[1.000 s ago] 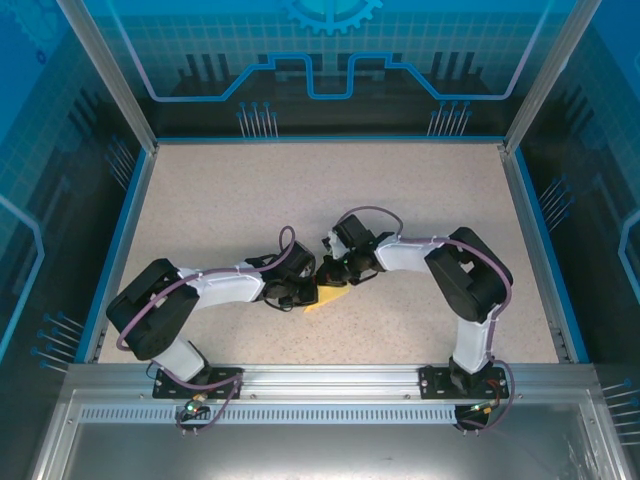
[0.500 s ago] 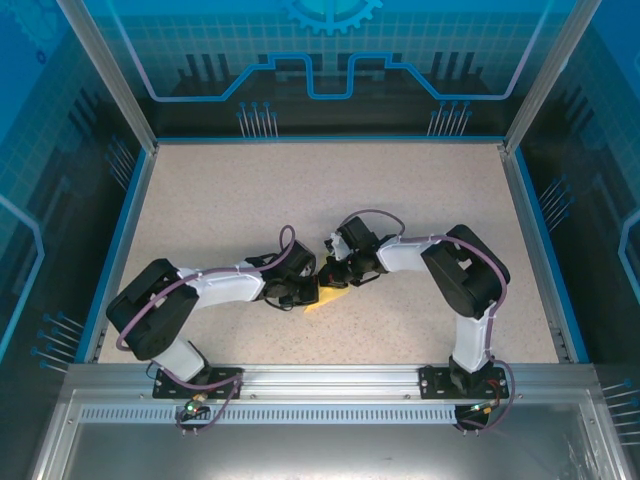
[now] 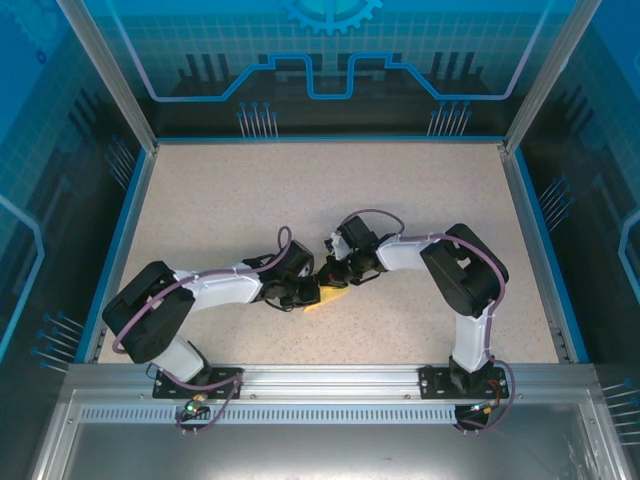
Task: Fold a paper plane with a square sheet of paper (pick it up from the middle)
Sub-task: Fourth fold the wing at the center of the table.
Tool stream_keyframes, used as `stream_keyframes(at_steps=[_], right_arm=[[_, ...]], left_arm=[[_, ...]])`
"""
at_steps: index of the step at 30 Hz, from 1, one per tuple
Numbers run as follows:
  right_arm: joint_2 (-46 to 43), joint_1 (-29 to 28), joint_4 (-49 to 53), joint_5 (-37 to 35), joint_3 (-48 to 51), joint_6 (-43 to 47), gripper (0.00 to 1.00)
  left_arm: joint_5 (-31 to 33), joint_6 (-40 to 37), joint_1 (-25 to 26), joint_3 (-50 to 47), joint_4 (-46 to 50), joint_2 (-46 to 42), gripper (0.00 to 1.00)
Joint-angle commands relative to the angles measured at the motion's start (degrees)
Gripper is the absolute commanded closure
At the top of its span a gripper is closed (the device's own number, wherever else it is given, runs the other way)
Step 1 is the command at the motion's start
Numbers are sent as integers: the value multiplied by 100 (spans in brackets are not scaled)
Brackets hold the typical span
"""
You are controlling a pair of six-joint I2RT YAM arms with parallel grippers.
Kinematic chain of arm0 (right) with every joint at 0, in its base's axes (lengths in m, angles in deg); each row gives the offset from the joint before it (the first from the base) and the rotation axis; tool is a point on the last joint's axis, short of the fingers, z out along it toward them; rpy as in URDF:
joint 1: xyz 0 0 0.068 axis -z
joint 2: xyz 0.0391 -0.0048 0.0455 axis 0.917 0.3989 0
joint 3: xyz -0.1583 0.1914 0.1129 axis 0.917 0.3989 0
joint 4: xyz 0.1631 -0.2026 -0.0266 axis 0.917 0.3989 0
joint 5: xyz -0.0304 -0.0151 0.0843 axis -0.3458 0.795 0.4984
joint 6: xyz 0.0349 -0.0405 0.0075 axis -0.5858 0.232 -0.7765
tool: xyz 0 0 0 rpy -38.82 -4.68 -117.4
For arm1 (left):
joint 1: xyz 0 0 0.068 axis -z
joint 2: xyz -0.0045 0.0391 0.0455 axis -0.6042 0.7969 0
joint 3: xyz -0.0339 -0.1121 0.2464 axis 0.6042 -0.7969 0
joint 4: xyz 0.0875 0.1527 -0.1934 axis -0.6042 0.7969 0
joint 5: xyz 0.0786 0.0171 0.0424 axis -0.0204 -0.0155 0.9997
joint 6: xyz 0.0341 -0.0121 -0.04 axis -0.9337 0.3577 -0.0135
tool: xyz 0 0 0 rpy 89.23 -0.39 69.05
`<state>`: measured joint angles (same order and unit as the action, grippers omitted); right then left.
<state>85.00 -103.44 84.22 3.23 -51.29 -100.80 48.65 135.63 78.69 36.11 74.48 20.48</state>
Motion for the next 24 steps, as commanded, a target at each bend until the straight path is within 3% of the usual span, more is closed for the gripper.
stream_keyframes(at_steps=[1,24], right_arm=[[473,61,517,-675,98,-32,98],[653,64,1013,-950,-53,65,99]], left_arm=[[-46,152,6,-148,139,-131,96],[341,81,-144,-519,597,-283,96]])
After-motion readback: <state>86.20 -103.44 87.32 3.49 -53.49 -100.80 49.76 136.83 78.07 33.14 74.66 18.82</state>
